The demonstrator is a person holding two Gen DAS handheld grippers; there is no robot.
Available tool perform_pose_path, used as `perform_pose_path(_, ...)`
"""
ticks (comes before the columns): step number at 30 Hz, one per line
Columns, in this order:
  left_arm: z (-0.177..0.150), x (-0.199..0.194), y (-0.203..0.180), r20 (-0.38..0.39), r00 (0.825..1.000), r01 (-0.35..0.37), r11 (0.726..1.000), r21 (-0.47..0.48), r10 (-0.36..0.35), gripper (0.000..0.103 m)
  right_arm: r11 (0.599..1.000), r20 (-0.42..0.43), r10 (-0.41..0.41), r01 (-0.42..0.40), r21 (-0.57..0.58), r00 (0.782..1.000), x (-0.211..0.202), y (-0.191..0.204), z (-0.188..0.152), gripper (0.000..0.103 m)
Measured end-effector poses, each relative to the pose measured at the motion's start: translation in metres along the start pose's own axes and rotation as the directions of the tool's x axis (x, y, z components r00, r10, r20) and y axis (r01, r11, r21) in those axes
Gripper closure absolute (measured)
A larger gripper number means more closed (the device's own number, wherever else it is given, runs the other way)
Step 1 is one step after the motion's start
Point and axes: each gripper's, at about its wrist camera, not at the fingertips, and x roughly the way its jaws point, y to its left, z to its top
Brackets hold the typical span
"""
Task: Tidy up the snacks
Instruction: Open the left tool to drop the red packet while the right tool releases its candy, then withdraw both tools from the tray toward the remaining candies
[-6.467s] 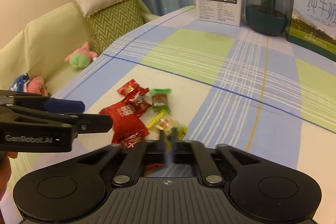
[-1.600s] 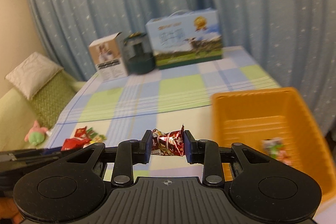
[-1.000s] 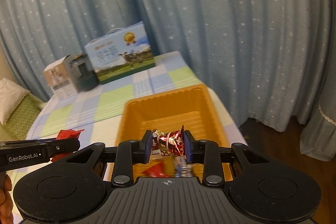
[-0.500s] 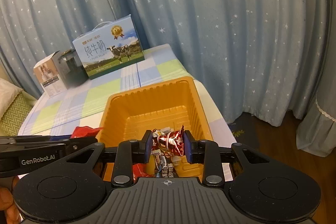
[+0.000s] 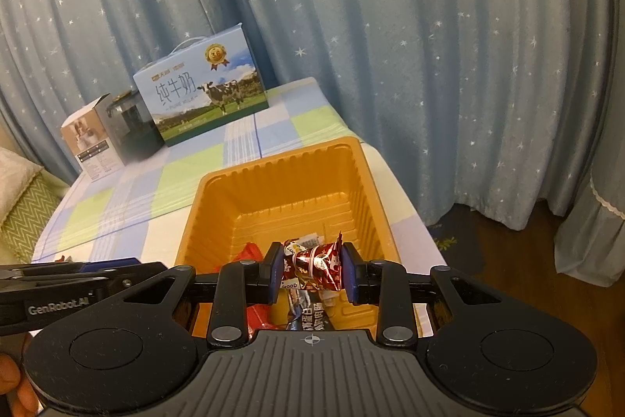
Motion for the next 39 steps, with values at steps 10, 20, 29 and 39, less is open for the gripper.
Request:
perform_pose_path(10, -0.006, -0.016, 0.022, 0.017, 0.999, -0.041, 0.999, -0.031, 0.041, 0.072, 1.000, 0.004, 0.030, -0.030, -0.001, 1.000, 0.007, 0.008, 0.005, 0.071)
perform_pose_path(20, -0.017, -0.027, 0.037, 0.015, 0.996, -0.082, 0.995, -0.048, 0.083, 0.071, 0.992, 0.007, 0.069, -0.070, 0.102, 0.998, 0.005, -0.005, 0.001, 0.036)
perform_pose_path(29, -0.031, -0.052, 0.045, 0.019, 0.993, -0.114, 0.991, -0.072, 0.116, 0.069, 0.996, -0.010, 0.043, -0.042, 0.077, 0.999, -0.016, 0.006, -0.013, 0.036)
perform_pose_path(39, -0.046, -0.099, 0.061, 0.047, 0.982, -0.175, 0.978, -0.110, 0.181, 0.059, 0.996, 0.002, 0.083, -0.083, 0.026, 0.997, -0.038, 0.048, -0.016, 0.036)
